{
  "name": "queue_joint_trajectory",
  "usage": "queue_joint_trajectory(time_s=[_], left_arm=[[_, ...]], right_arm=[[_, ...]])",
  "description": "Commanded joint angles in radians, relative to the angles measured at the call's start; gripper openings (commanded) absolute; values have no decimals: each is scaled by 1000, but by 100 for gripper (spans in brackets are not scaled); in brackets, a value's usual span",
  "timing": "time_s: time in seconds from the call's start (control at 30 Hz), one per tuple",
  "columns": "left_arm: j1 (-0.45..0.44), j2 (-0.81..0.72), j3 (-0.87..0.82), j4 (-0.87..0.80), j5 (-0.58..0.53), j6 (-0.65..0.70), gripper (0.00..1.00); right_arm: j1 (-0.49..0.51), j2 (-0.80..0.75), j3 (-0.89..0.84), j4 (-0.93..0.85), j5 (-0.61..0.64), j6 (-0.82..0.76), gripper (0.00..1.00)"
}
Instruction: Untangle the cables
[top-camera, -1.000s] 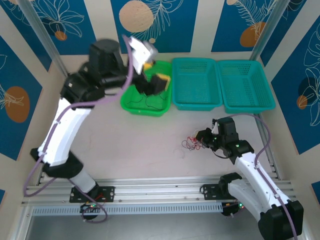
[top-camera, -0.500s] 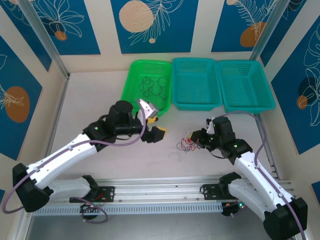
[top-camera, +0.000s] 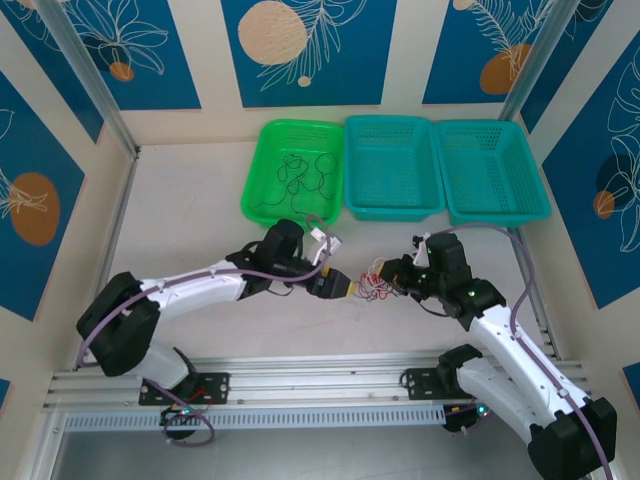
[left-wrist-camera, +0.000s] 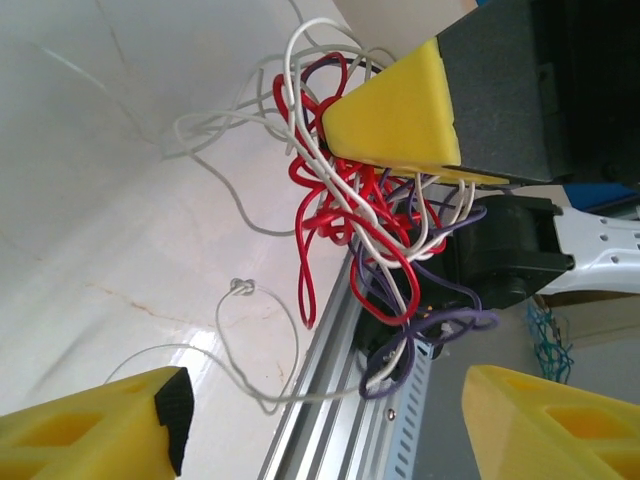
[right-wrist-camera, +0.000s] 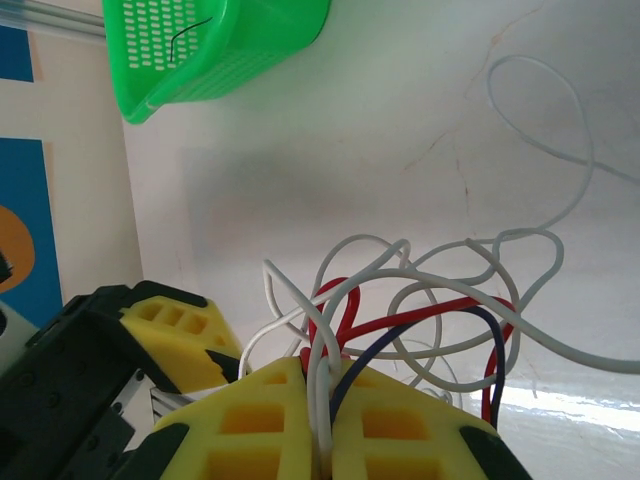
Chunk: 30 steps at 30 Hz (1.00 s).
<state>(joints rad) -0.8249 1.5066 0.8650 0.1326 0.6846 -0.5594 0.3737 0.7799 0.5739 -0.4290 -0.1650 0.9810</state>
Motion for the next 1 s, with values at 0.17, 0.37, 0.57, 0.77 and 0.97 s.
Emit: queue_joint_trajectory(time_s=[0.17, 0.37, 0.57, 0.77, 0.97], left_arm=[[-2, 53, 21, 141, 86, -34, 24], [2, 8, 0, 123, 32, -24, 0], [95, -233, -46, -133, -260, 75, 0], [228, -531, -83, -384, -597, 195, 0], [264, -621, -141, -426, -670, 189, 0]], right_arm=[[8, -1, 10, 27, -21, 18, 0], [7, 24, -4, 8, 8, 11, 0], [-45, -14, -10, -195, 228, -5, 0], [-291, -98, -86, -255, 186, -27, 9], [-353, -92, -139, -202, 128, -17, 10]])
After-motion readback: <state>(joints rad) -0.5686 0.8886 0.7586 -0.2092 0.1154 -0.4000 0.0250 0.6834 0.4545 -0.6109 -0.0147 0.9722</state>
